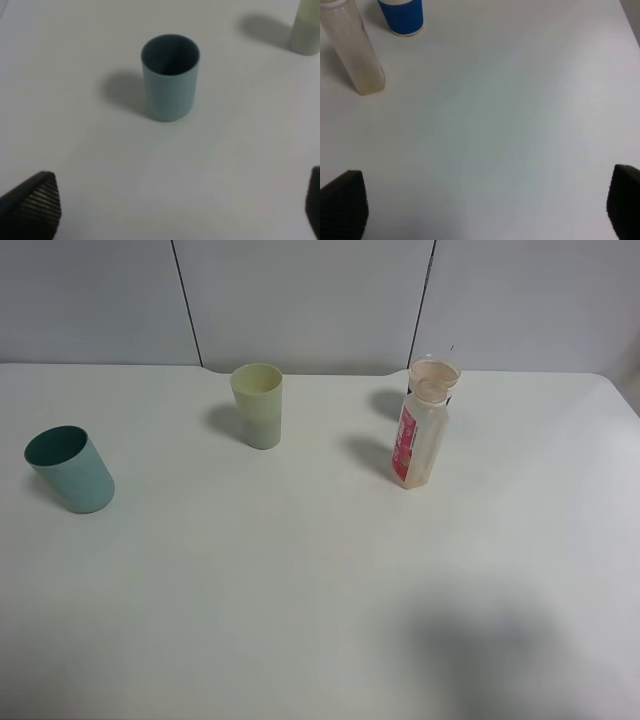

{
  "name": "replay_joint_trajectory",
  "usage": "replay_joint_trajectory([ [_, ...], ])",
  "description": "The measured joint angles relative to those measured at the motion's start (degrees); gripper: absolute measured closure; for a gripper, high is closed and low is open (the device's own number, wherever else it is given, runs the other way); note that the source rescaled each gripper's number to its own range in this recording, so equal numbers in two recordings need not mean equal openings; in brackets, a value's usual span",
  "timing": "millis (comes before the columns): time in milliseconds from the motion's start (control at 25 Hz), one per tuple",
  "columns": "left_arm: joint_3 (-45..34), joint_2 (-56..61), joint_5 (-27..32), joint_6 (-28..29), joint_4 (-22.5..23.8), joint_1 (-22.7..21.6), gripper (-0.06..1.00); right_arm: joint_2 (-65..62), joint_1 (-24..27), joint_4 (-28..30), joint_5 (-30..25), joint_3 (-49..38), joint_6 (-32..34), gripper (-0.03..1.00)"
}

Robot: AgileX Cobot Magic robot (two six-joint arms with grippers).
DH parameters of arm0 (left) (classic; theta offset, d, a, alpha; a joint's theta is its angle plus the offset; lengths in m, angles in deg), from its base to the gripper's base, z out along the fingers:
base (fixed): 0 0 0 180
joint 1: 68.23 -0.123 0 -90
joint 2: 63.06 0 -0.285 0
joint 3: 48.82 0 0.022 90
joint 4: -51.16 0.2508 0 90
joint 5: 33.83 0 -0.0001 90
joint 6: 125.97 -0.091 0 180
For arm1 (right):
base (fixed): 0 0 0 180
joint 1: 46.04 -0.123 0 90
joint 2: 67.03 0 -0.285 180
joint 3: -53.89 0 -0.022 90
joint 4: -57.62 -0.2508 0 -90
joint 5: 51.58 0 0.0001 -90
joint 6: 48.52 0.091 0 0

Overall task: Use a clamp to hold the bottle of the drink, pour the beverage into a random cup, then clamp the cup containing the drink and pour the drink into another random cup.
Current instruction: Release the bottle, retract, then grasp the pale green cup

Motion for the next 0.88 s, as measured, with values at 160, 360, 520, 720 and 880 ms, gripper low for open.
replay_joint_trajectory([
  [160,0.0,0.0,0.0,0.0,0.0,0.0,-0.06,0.0,0.0,0.0,0.0,0.0,0.0,0.06],
  [360,0.0,0.0,0.0,0.0,0.0,0.0,-0.06,0.0,0.0,0.0,0.0,0.0,0.0,0.06],
  [520,0.0,0.0,0.0,0.0,0.0,0.0,-0.06,0.0,0.0,0.0,0.0,0.0,0.0,0.06],
  [720,0.0,0.0,0.0,0.0,0.0,0.0,-0.06,0.0,0.0,0.0,0.0,0.0,0.0,0.06],
  [880,0.0,0.0,0.0,0.0,0.0,0.0,-0.06,0.0,0.0,0.0,0.0,0.0,0.0,0.06],
])
